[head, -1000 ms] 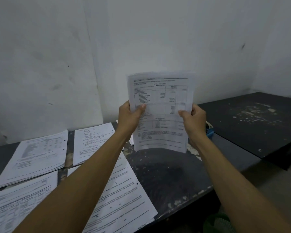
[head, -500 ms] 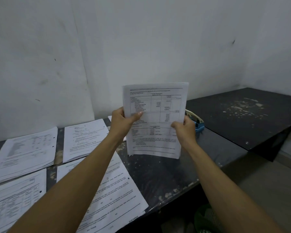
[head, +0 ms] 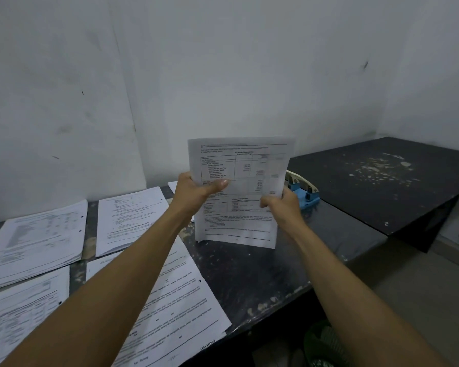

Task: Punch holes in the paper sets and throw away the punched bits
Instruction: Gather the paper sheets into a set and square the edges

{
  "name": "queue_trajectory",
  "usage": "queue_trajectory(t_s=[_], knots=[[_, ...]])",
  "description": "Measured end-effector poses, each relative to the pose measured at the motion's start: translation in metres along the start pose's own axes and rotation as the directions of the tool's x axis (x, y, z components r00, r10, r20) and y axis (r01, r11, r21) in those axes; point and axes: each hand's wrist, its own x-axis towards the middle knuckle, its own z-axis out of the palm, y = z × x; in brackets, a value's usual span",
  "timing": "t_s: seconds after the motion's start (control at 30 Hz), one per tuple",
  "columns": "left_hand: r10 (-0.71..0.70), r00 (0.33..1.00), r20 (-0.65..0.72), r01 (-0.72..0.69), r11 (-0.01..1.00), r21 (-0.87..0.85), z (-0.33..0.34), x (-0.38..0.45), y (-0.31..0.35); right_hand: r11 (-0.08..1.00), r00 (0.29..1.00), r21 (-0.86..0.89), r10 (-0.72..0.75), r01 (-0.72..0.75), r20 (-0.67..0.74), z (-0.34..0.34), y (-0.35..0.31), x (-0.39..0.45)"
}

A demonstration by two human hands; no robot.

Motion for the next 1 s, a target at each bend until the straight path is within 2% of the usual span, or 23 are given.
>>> queue_trajectory(t_s=[0.1,0.2,0.33,0.5,0.67,0.83,1.0], knots=[[0.004,1.0,0.001,-0.004,1.0,-0.012,0.0,0.0,0.002,0.999,0.998,0.045,-0.009,0.012,-0.061,-0.002,-0.002,0.0],[0.007,1.0,0.01,-0.006,0.999,-0.035,-0.001,0.0,0.003,0.999,1.0,0.034,0.003,-0.002,-0.019,-0.002,-0.003,0.002],[0.018,1.0,0.018,-0.017,0.999,-0.047,-0.002,-0.001,0.003,0.995,0.997,0.1,-0.023,0.03,-0.07,-0.004,-0.012,0.002],[0.023,0.999,-0.023,-0.024,0.999,-0.048,-0.002,0.002,0.001,0.996,0.999,0.074,-0.041,0.04,0.016,-0.001,-0.025,0.003],[0.052,0.997,-0.058,-0.056,0.996,-0.063,0.001,0.006,0.007,0.99,0.994,0.115,-0.077,0.086,-0.077,0.001,-0.032,0.007],[0.038,0.998,-0.05,-0.04,0.998,-0.042,0.001,0.0,-0.007,0.998,0.994,0.002,-0.064,0.064,-0.09,0.001,-0.006,0.002],[0.032,0.999,-0.029,-0.034,0.997,-0.064,-0.002,-0.001,-0.009,0.998,0.996,-0.02,-0.066,0.065,-0.056,0.001,0.001,0.003]])
